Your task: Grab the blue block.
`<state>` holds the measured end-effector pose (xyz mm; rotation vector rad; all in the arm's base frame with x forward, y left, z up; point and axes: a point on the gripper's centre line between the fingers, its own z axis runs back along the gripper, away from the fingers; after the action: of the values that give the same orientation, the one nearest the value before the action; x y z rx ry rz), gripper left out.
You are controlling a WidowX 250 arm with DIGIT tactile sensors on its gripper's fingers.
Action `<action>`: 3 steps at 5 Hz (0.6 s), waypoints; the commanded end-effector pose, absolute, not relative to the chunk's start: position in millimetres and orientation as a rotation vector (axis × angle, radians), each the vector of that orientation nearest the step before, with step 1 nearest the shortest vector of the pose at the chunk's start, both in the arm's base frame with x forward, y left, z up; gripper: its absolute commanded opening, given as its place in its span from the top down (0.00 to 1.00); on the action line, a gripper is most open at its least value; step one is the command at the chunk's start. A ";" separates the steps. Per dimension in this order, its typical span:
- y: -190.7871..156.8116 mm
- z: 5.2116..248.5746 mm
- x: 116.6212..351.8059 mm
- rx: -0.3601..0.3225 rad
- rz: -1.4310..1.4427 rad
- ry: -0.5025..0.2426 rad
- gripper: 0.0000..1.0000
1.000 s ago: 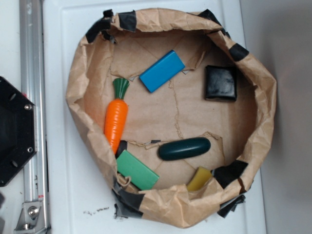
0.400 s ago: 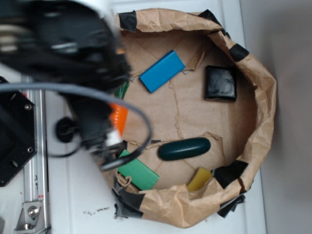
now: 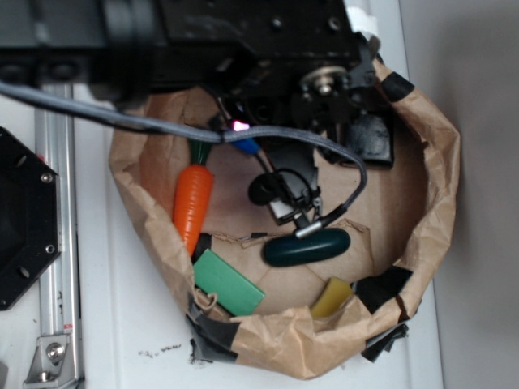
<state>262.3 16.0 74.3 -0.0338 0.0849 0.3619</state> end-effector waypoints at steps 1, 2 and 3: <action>45.4 47.7 258.3 0.056 0.395 0.071 0.00; 60.4 36.0 265.2 0.062 0.371 0.089 0.00; 69.2 25.5 262.2 0.101 0.365 0.113 0.00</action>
<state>259.0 54.6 18.7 0.0959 0.1511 0.3272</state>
